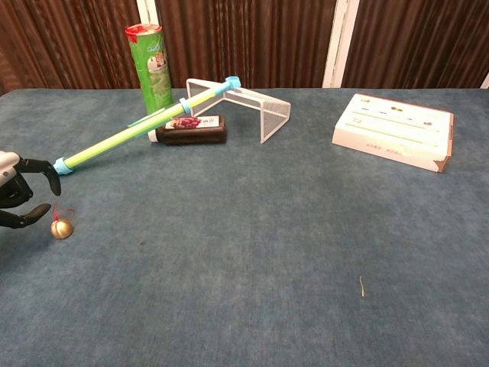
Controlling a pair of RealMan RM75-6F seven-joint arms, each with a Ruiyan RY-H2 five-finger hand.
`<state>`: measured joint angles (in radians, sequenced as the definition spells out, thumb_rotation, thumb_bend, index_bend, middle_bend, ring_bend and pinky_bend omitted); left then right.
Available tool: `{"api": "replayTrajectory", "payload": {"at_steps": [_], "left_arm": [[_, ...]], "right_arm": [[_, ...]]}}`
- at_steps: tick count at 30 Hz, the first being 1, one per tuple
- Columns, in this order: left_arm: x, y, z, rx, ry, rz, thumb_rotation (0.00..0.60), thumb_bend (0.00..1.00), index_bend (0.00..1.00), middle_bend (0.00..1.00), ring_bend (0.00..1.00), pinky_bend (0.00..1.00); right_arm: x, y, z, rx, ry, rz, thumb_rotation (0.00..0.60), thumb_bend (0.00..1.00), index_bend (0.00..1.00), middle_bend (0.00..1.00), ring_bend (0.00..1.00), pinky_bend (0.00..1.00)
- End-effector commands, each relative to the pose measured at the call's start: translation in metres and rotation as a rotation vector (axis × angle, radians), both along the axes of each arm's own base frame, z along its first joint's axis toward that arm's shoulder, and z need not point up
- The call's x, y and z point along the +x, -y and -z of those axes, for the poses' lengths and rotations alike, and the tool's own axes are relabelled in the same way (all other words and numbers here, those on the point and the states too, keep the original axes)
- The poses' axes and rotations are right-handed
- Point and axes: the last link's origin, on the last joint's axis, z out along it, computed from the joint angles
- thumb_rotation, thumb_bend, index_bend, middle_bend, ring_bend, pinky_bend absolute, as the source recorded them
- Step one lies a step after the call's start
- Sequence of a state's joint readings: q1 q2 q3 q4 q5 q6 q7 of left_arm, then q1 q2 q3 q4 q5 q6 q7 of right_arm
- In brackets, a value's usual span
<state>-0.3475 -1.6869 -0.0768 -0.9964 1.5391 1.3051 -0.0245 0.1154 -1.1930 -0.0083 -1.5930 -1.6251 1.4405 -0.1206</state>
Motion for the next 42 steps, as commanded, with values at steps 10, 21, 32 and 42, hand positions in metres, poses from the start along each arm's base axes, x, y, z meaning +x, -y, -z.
{"api": "replayTrajectory", "payload": {"at_steps": [10, 21, 32, 42], "left_arm": [[0.002, 0.008, 0.009, -0.04, -0.02, 0.009, 0.6, 0.42, 0.47, 1.0, 0.98, 1.0], [-0.001, 0.008, 0.013, -0.052, -0.057, -0.003, 0.6, 0.42, 0.48, 1.0, 0.98, 1.0], [0.0, 0.01, 0.014, -0.053, -0.051, -0.002, 0.6, 0.42, 0.5, 1.0, 0.98, 1.0], [-0.002, 0.009, 0.015, -0.068, -0.067, -0.004, 0.6, 0.44, 0.52, 1.0, 1.0, 1.0]], "right_arm": [[0.0, 0.001, -0.001, -0.01, 0.017, 0.004, 0.6, 0.18, 0.0, 0.0, 0.0, 0.0], [0.0, 0.001, -0.002, -0.013, 0.025, 0.003, 0.6, 0.18, 0.0, 0.0, 0.0, 0.0], [0.0, 0.0, -0.003, -0.009, 0.028, 0.0, 0.6, 0.18, 0.0, 0.0, 0.0, 0.0], [0.0, -0.001, -0.003, 0.005, 0.024, -0.004, 0.6, 0.18, 0.0, 0.0, 0.0, 0.0]]}}
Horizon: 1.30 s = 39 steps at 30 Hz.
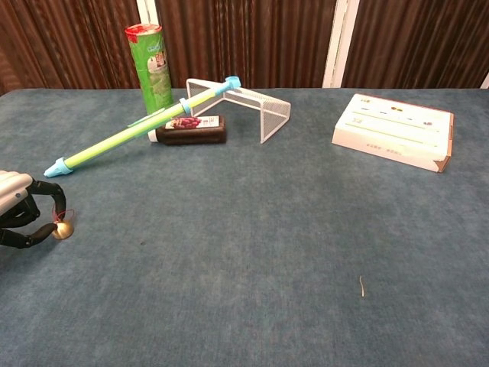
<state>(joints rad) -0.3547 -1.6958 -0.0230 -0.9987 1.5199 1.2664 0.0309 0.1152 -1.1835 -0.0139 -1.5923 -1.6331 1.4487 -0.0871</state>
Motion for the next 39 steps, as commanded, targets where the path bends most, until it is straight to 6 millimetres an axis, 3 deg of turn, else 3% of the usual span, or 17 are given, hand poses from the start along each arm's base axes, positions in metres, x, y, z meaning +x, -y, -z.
{"api": "replayTrajectory", "payload": {"at_steps": [1, 39], "left_arm": [[0.0016, -0.0003, 0.0001, 0.002, 0.004, 0.008, 0.6, 0.44, 0.53, 1.0, 1.0, 1.0], [0.0002, 0.0004, -0.0018, 0.001, -0.006, 0.022, 0.6, 0.45, 0.55, 1.0, 1.0, 1.0]], "right_arm": [[0.0002, -0.0004, -0.0003, 0.001, 0.0, -0.001, 0.6, 0.18, 0.0, 0.0, 0.0, 0.0], [-0.0003, -0.0012, -0.0004, 0.008, -0.003, 0.005, 0.6, 0.18, 0.0, 0.0, 0.0, 0.0]]}}
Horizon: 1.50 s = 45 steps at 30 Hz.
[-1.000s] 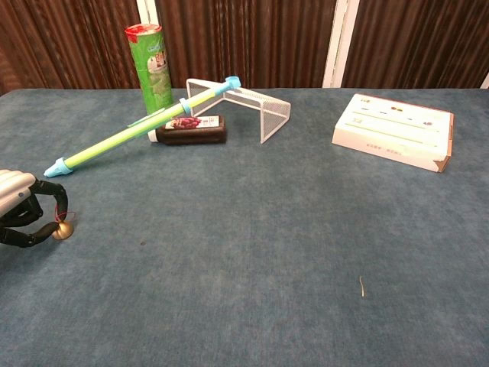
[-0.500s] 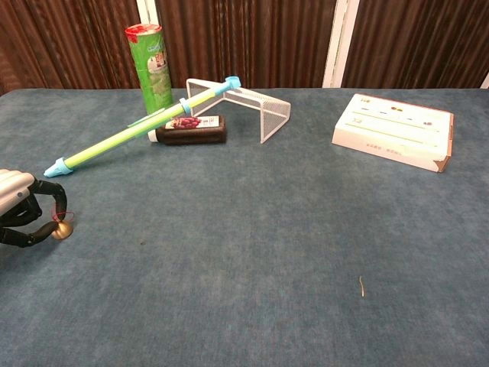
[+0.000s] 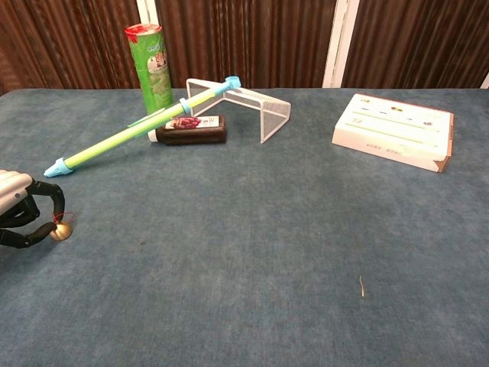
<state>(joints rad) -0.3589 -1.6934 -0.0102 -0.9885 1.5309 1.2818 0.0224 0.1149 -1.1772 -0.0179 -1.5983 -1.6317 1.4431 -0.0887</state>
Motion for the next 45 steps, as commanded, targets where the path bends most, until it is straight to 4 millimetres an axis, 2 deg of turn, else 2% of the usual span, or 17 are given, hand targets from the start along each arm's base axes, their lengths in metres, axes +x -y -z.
{"api": "replayTrajectory", "payload": {"at_steps": [1, 15, 29, 45], "left_arm": [[0.0001, -0.0001, -0.0004, 0.002, 0.0, 0.001, 0.6, 0.45, 0.55, 1.0, 1.0, 1.0], [-0.0008, -0.0008, 0.001, 0.003, 0.002, -0.006, 0.6, 0.45, 0.56, 1.0, 1.0, 1.0], [-0.0012, -0.0011, 0.0018, 0.013, 0.01, -0.003, 0.6, 0.46, 0.65, 1.0, 1.0, 1.0], [-0.0009, -0.0049, -0.0057, 0.033, 0.025, 0.007, 0.6, 0.46, 0.67, 1.0, 1.0, 1.0]], "right_arm": [[0.0001, -0.0002, 0.0, 0.0, 0.0, -0.001, 0.6, 0.18, 0.0, 0.0, 0.0, 0.0], [0.0001, -0.0001, 0.0002, -0.001, -0.002, 0.0, 0.6, 0.18, 0.0, 0.0, 0.0, 0.0], [0.0, 0.0003, 0.0003, 0.001, -0.004, 0.0, 0.6, 0.18, 0.0, 0.0, 0.0, 0.0], [0.0, 0.0012, 0.0029, 0.003, -0.012, 0.002, 0.6, 0.18, 0.0, 0.0, 0.0, 0.0]]}}
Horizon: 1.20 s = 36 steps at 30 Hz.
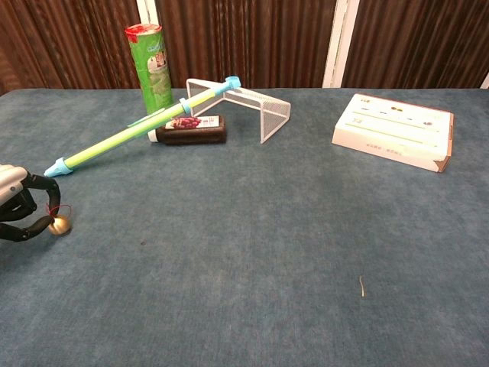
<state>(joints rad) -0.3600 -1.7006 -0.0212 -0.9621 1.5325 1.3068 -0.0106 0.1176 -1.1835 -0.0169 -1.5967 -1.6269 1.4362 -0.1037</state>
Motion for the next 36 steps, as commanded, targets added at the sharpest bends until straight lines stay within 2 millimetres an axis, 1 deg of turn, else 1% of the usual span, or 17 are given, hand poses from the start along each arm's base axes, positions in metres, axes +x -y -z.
{"api": "replayTrajectory", "payload": {"at_steps": [1, 3, 6, 7, 8, 11, 12, 13, 15, 17, 19, 23, 29, 36], "left_arm": [[0.0, -0.002, -0.002, 0.007, 0.0, 0.003, 0.6, 0.46, 0.67, 1.0, 1.0, 1.0], [0.001, -0.008, -0.009, 0.037, 0.001, 0.009, 0.6, 0.46, 0.67, 1.0, 1.0, 1.0], [0.004, -0.023, -0.023, 0.105, 0.007, 0.014, 0.6, 0.46, 0.67, 1.0, 1.0, 1.0], [0.004, -0.024, -0.025, 0.108, 0.019, 0.009, 0.6, 0.46, 0.67, 1.0, 1.0, 1.0], [0.005, -0.02, -0.026, 0.096, 0.046, 0.006, 0.6, 0.46, 0.67, 1.0, 1.0, 1.0], [0.011, 0.001, -0.017, -0.002, 0.117, 0.005, 0.6, 0.46, 0.66, 1.0, 1.0, 1.0], [0.012, 0.005, -0.016, -0.022, 0.11, 0.011, 0.6, 0.46, 0.66, 1.0, 1.0, 1.0], [0.012, 0.004, -0.017, -0.017, 0.084, 0.02, 0.6, 0.46, 0.66, 1.0, 1.0, 1.0], [0.01, -0.009, -0.02, 0.041, 0.044, 0.013, 0.6, 0.46, 0.66, 1.0, 1.0, 1.0], [0.008, -0.016, -0.019, 0.045, 0.07, -0.021, 0.6, 0.46, 0.66, 1.0, 1.0, 1.0], [0.011, -0.013, -0.018, 0.029, 0.087, -0.009, 0.6, 0.46, 0.65, 1.0, 1.0, 1.0], [0.01, -0.006, -0.014, -0.004, 0.055, 0.008, 0.6, 0.46, 0.65, 1.0, 1.0, 1.0], [0.007, -0.007, -0.009, 0.001, 0.04, -0.001, 0.6, 0.46, 0.64, 1.0, 1.0, 1.0], [0.004, -0.008, -0.004, 0.002, 0.02, 0.008, 0.6, 0.46, 0.6, 1.0, 1.0, 1.0]], "right_arm": [[0.0, 0.001, 0.001, 0.0, -0.003, 0.001, 0.6, 0.18, 0.0, 0.0, 0.0, 0.0], [0.0, 0.001, 0.001, 0.002, -0.003, 0.002, 0.6, 0.18, 0.0, 0.0, 0.0, 0.0], [0.0, 0.001, 0.002, 0.008, -0.003, 0.005, 0.6, 0.18, 0.0, 0.0, 0.0, 0.0], [0.0, 0.001, 0.002, 0.01, 0.0, 0.004, 0.6, 0.18, 0.0, 0.0, 0.0, 0.0], [0.0, 0.001, 0.002, 0.01, 0.005, 0.002, 0.6, 0.18, 0.0, 0.0, 0.0, 0.0], [0.001, 0.0, 0.0, 0.004, 0.007, -0.006, 0.6, 0.18, 0.0, 0.0, 0.0, 0.0], [0.001, 0.0, -0.001, 0.002, 0.007, -0.004, 0.6, 0.18, 0.0, 0.0, 0.0, 0.0], [0.0, 0.001, 0.0, 0.001, 0.006, -0.002, 0.6, 0.18, 0.0, 0.0, 0.0, 0.0], [-0.001, 0.003, 0.001, 0.007, 0.003, 0.004, 0.6, 0.18, 0.0, 0.0, 0.0, 0.0], [0.0, 0.002, 0.002, 0.016, 0.006, 0.0, 0.6, 0.18, 0.0, 0.0, 0.0, 0.0], [0.001, 0.001, 0.002, 0.014, 0.006, -0.005, 0.6, 0.18, 0.0, 0.0, 0.0, 0.0], [-0.001, 0.002, 0.004, 0.025, 0.0, 0.003, 0.6, 0.18, 0.0, 0.0, 0.0, 0.0], [0.0, 0.001, 0.004, 0.028, 0.0, 0.001, 0.6, 0.18, 0.0, 0.0, 0.0, 0.0], [0.0, 0.002, 0.005, 0.024, -0.002, 0.001, 0.6, 0.18, 0.0, 0.0, 0.0, 0.0]]}}
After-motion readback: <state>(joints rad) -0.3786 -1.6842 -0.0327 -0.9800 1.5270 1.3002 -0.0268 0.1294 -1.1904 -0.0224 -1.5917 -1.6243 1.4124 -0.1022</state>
